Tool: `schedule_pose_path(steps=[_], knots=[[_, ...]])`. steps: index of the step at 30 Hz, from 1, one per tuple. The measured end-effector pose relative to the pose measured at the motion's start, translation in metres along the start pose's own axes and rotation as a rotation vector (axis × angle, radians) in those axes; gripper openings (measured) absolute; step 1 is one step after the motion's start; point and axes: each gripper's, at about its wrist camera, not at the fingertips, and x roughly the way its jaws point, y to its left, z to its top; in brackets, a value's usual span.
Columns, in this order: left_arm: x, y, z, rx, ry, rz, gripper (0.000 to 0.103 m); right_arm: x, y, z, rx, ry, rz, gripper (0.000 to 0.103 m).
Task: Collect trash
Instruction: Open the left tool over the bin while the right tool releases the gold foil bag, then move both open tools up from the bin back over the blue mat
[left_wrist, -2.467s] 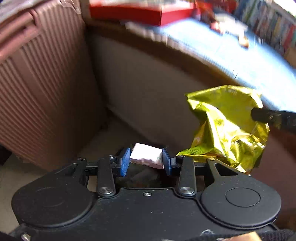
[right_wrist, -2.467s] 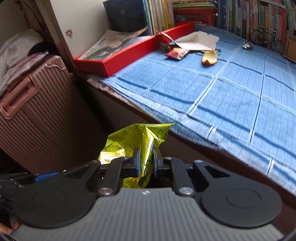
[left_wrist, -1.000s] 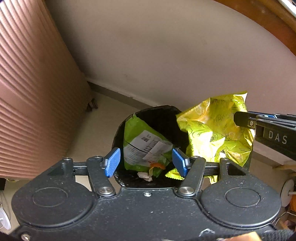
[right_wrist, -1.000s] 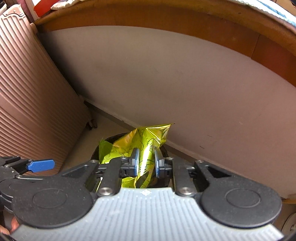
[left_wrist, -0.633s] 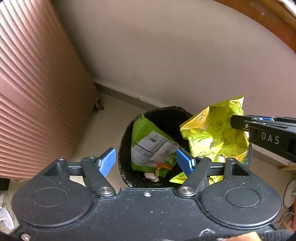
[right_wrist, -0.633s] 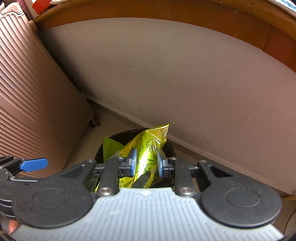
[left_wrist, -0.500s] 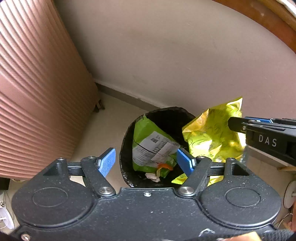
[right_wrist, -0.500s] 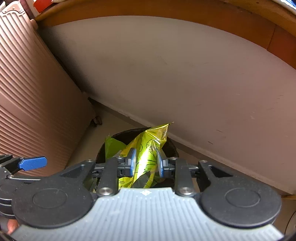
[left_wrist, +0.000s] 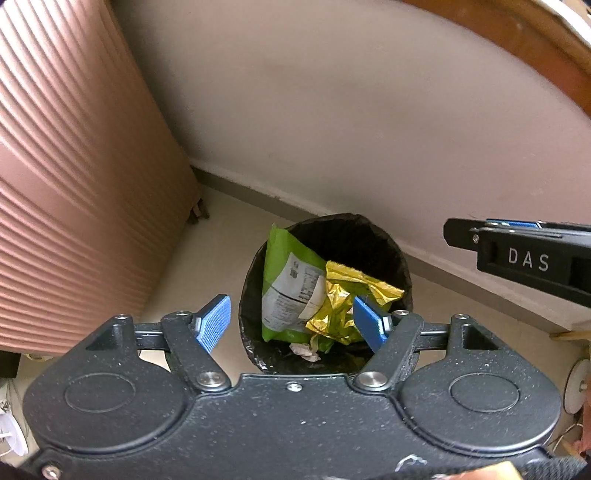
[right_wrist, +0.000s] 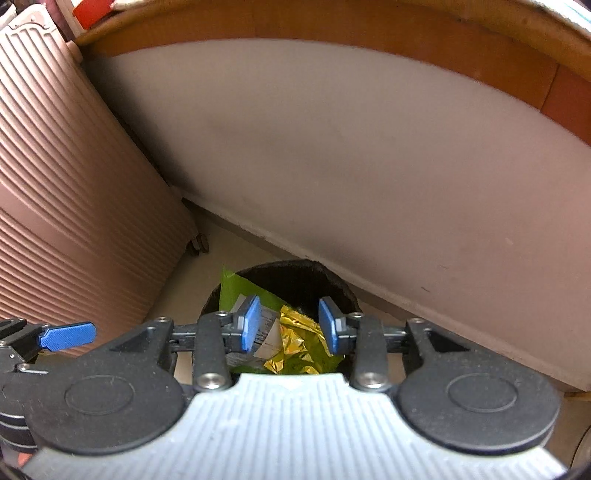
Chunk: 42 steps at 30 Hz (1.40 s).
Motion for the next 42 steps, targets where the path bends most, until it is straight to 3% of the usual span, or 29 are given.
schedule_pose_path(steps=[8,14,21,24,26,27,34,38,42], knots=[[-0.055,-0.006,0.03,0.032,-0.07,-0.075,0.071,-0.058,0.005,0.017,0.016,-0.103,-0.001,0.057],[-0.116,-0.022,0.072,0.066,-0.186,-0.158,0.072,-0.132,-0.006,0.042,0.039,-0.267,-0.033,0.07],[-0.162,-0.059,0.127,0.03,-0.288,-0.141,0.073,-0.184,-0.047,0.087,0.102,-0.373,-0.035,0.072],[-0.183,-0.072,0.155,0.006,-0.37,-0.155,0.073,-0.2,-0.072,0.108,0.104,-0.434,-0.03,0.078],[-0.19,-0.085,0.174,0.002,-0.419,-0.134,0.078,-0.201,-0.085,0.129,0.1,-0.447,-0.029,0.078],[-0.192,-0.092,0.183,-0.001,-0.435,-0.119,0.083,-0.201,-0.092,0.137,0.096,-0.457,-0.026,0.078],[-0.163,-0.147,0.259,-0.014,-0.475,-0.076,0.083,-0.169,-0.15,0.197,0.082,-0.475,-0.022,0.078],[-0.124,-0.172,0.297,-0.004,-0.477,-0.078,0.082,-0.157,-0.178,0.21,0.101,-0.469,-0.032,0.078],[-0.084,-0.2,0.33,0.033,-0.467,-0.03,0.078,-0.152,-0.202,0.208,0.118,-0.447,-0.034,0.079]])
